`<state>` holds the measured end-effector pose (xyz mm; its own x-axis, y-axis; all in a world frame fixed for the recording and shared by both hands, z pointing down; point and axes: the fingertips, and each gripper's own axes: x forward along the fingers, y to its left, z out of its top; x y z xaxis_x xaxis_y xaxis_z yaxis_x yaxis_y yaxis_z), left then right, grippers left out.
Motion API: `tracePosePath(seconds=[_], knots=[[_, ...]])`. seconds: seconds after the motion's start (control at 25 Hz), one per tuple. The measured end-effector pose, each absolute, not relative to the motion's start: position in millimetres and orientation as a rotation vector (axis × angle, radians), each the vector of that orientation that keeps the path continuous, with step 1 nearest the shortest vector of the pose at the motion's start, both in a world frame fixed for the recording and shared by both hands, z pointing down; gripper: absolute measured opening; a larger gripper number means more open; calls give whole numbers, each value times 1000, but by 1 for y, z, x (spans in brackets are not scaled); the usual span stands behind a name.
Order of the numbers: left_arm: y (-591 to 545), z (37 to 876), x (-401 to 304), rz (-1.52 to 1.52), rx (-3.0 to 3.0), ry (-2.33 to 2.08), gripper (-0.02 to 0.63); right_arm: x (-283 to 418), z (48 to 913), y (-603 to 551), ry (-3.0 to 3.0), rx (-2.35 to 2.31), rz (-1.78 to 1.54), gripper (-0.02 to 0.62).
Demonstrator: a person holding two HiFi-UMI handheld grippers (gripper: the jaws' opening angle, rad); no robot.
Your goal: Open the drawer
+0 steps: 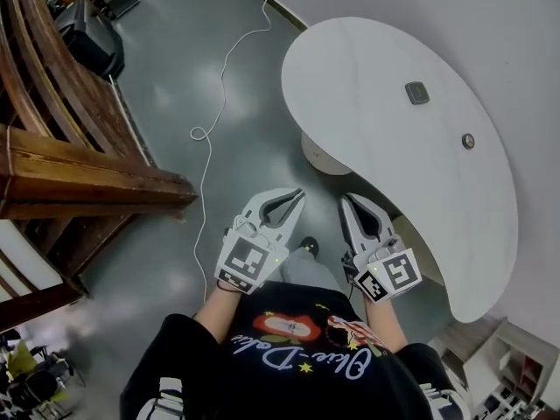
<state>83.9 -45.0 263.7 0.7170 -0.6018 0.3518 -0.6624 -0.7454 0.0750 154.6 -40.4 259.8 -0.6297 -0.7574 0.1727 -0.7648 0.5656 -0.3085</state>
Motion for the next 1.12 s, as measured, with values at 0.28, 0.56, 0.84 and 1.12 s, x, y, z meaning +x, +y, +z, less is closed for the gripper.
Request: tracePosePath(seconds=[0.28,0.56,0.84,1.12], knots=[[-74,309,72,484,2704,-932,5,141,296,-68,-2675,1418,634,3],[-103,364,63,525,2657,-975,5,140,344,-85,-2592,1436,708,3],[-129,421,64,530,2634,-990,6,137,390,-100,-2545,1461,748,3],[-142,463,70,502,2575,-1001,67,135,430,-106,-2498,1451,792,3]])
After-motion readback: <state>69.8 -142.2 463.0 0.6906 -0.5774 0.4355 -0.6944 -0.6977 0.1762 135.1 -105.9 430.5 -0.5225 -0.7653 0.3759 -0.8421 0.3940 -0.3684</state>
